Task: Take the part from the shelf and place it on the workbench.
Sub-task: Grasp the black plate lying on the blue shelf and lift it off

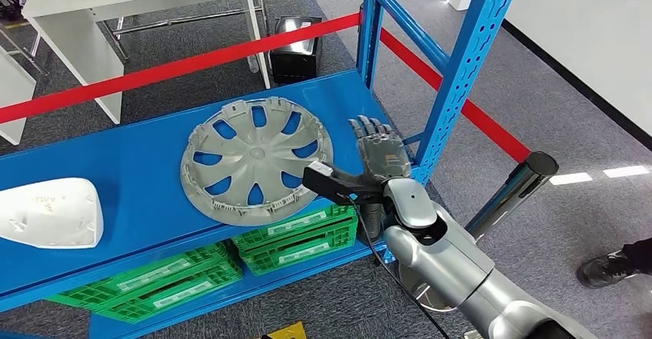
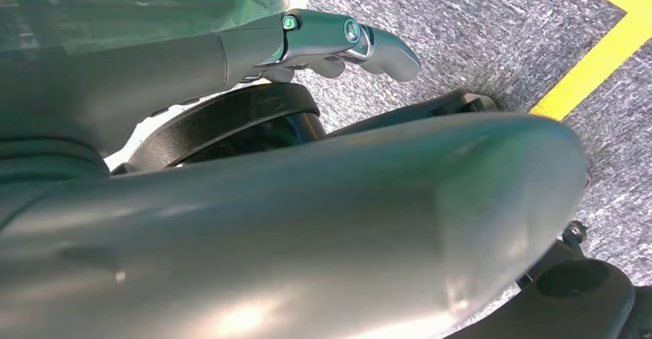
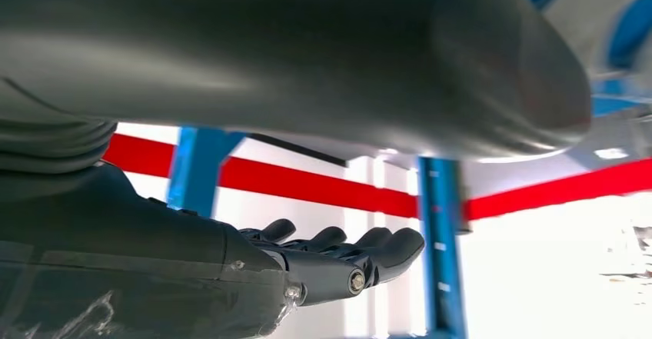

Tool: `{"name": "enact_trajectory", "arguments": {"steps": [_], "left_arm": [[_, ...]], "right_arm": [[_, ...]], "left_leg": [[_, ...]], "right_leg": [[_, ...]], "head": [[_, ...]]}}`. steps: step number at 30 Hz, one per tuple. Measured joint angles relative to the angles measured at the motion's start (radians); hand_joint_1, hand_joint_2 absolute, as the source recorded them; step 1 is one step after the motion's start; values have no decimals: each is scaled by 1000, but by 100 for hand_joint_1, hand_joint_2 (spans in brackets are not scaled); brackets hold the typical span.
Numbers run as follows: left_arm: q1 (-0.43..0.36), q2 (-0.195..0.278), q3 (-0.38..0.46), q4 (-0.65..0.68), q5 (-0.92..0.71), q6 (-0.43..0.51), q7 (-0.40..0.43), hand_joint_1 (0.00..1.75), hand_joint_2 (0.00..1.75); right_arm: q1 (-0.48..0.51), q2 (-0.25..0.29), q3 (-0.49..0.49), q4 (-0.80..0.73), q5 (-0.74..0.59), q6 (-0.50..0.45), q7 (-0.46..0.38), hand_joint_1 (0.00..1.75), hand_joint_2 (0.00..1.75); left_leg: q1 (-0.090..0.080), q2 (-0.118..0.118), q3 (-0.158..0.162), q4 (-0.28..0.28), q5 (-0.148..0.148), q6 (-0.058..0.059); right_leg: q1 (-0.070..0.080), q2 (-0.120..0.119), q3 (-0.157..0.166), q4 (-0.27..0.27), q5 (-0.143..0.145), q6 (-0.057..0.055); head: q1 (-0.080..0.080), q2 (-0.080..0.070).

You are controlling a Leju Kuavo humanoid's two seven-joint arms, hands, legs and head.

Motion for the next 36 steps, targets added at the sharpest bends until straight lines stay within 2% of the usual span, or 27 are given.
{"name": "enact_trajectory", "arguments": {"steps": [6, 20, 27, 36], "left_arm": [[0, 0, 0, 0, -1, -2, -4, 0, 0], [1, 0, 0, 2, -2, -3, -7, 0, 0], [1, 0, 1, 2, -11, -3, -3, 0, 0], [1, -1, 2, 2, -13, -2, 4, 0, 0]], "right_arm": [[-7, 50, 49, -37, 19, 23, -22, 0, 0], [-11, 118, 158, -109, 2, 20, -120, 0, 0], [4, 141, 194, -90, -40, 4, -163, 0, 0], [20, 152, 226, -33, -67, -4, -177, 0, 0]], "left_leg": [[0, 0, 1, 0, 0, 0], [0, 0, 1, 0, 0, 0], [0, 0, 0, 0, 0, 0], [0, 0, 1, 0, 0, 0]], "right_leg": [[0, 0, 0, 0, 0, 0], [0, 0, 0, -1, 0, 0], [0, 0, 0, -1, 0, 0], [0, 0, 1, -1, 0, 0]], "head": [[0, 0], [0, 0], [0, 0], [0, 0]]}}
